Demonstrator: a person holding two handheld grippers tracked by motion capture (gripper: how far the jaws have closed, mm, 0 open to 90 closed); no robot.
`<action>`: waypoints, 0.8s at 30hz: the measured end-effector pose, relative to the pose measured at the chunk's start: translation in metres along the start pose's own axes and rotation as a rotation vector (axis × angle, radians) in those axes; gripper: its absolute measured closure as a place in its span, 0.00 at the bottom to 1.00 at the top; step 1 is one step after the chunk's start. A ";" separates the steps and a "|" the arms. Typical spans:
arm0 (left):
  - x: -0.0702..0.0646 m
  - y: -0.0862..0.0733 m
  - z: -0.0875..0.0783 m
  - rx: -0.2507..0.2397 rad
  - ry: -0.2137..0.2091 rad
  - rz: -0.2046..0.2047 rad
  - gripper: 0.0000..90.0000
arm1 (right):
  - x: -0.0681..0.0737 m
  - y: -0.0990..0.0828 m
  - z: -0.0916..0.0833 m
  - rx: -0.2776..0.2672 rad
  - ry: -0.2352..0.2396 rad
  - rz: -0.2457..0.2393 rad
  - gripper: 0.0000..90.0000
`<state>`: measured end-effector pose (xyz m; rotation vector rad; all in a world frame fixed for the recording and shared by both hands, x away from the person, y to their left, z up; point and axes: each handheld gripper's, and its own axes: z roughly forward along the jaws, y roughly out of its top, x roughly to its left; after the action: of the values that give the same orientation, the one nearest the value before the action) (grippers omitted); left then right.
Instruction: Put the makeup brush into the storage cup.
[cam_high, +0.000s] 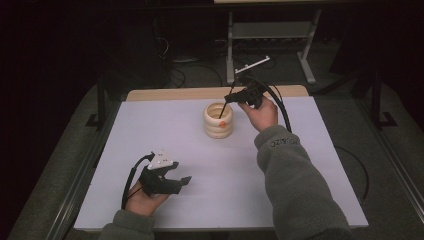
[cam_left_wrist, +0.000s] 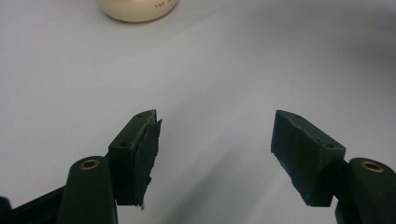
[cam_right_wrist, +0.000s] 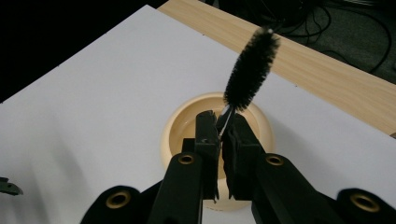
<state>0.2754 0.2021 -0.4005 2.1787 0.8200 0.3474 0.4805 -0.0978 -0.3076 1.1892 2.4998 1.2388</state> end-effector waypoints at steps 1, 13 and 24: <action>0.000 0.000 0.000 -0.001 0.000 0.000 0.36 | 0.000 0.000 0.001 -0.001 -0.001 -0.001 0.93; -0.001 0.000 0.001 -0.001 -0.001 -0.003 0.36 | -0.003 -0.009 0.008 0.002 0.005 0.007 0.93; -0.001 0.000 0.001 -0.007 -0.003 -0.006 0.36 | 0.000 -0.015 0.019 0.019 0.008 0.007 0.92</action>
<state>0.2752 0.2014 -0.4012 2.1689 0.8224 0.3431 0.4792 -0.0916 -0.3308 1.2002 2.5217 1.2265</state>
